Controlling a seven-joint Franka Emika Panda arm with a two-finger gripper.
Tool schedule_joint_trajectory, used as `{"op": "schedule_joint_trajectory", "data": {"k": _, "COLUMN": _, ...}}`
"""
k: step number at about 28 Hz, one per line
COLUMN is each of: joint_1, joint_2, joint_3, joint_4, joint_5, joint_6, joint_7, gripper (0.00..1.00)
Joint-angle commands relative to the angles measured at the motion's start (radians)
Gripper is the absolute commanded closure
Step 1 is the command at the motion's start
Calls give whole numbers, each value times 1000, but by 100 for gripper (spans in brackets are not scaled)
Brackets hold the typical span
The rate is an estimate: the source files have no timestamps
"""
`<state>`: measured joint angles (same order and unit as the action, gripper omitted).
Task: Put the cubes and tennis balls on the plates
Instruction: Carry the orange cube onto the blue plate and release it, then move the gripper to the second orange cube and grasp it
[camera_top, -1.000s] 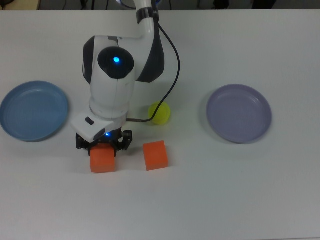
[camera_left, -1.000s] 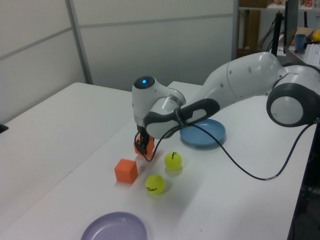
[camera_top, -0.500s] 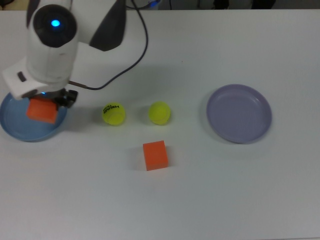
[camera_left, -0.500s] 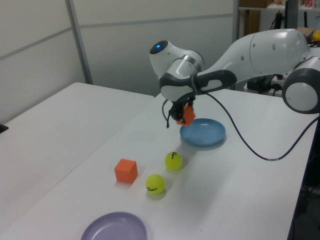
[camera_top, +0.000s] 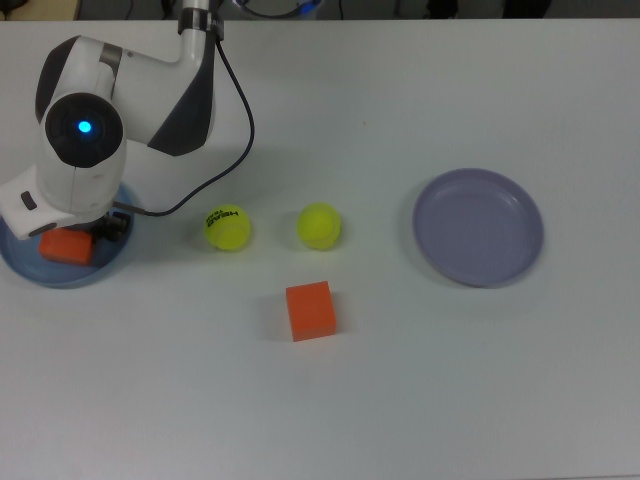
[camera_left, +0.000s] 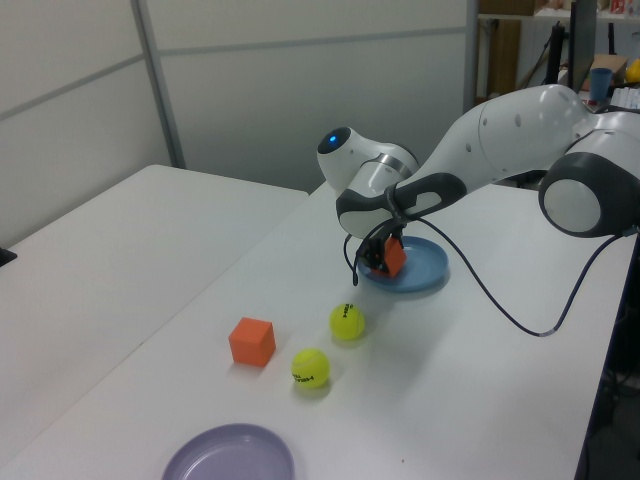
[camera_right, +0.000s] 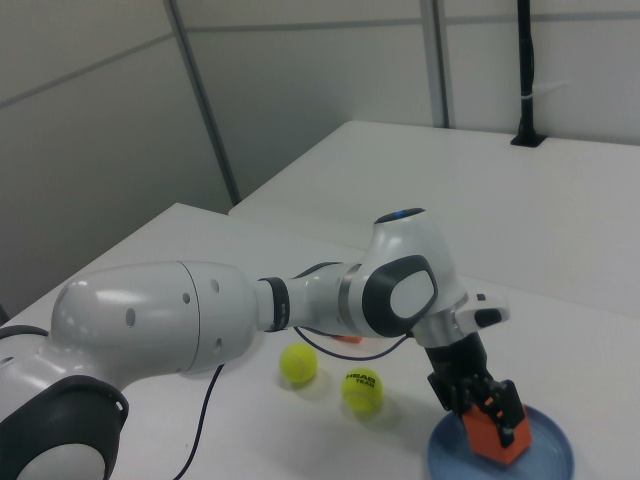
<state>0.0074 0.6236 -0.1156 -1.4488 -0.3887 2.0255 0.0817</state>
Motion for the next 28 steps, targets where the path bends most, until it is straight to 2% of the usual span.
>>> {"op": "schedule_joint_trajectory", "data": {"k": 1, "joint_1": 14, "joint_2": -1, "joint_3": -9, "joint_4": -5, "joint_5": 2, "joint_6": 35, "joint_7": -8, "gripper": 0}}
{"op": "schedule_joint_trajectory", "data": {"k": 4, "joint_1": 13, "joint_2": -7, "joint_3": -10, "joint_4": -2, "joint_5": 4, "joint_6": 35, "joint_7": -25, "gripper": 0}}
{"op": "schedule_joint_trajectory", "data": {"k": 7, "joint_1": 0, "joint_2": -38, "joint_3": -12, "joint_4": -1, "joint_5": 17, "joint_6": 28, "joint_7": -114, "gripper": 0}}
{"op": "schedule_joint_trajectory", "data": {"k": 9, "joint_1": -13, "joint_2": -61, "joint_3": -12, "joint_4": -2, "joint_5": 43, "joint_6": 24, "joint_7": -161, "gripper": 0}}
{"op": "schedule_joint_trajectory", "data": {"k": 10, "joint_1": -21, "joint_2": -85, "joint_3": -10, "joint_4": -2, "joint_5": 85, "joint_6": 16, "joint_7": -196, "gripper": 0}}
{"op": "schedule_joint_trajectory", "data": {"k": 14, "joint_1": -18, "joint_2": -130, "joint_3": -3, "joint_4": -1, "joint_5": 157, "joint_6": 5, "joint_7": -223, "gripper": 0}}
{"op": "schedule_joint_trajectory", "data": {"k": 17, "joint_1": -6, "joint_2": -134, "joint_3": 8, "joint_4": -1, "joint_5": 162, "joint_6": 5, "joint_7": -214, "gripper": 0}}
{"op": "schedule_joint_trajectory", "data": {"k": 23, "joint_1": 39, "joint_2": -131, "joint_3": 100, "joint_4": 1, "joint_5": 165, "joint_6": 13, "joint_7": -123, "gripper": 0}}
{"op": "schedule_joint_trajectory", "data": {"k": 24, "joint_1": 52, "joint_2": -131, "joint_3": 131, "joint_4": 1, "joint_5": 160, "joint_6": 15, "joint_7": -96, "gripper": 0}}
{"op": "schedule_joint_trajectory", "data": {"k": 28, "joint_1": 82, "joint_2": -131, "joint_3": 185, "joint_4": 1, "joint_5": 156, "joint_6": 18, "joint_7": -76, "gripper": 0}}
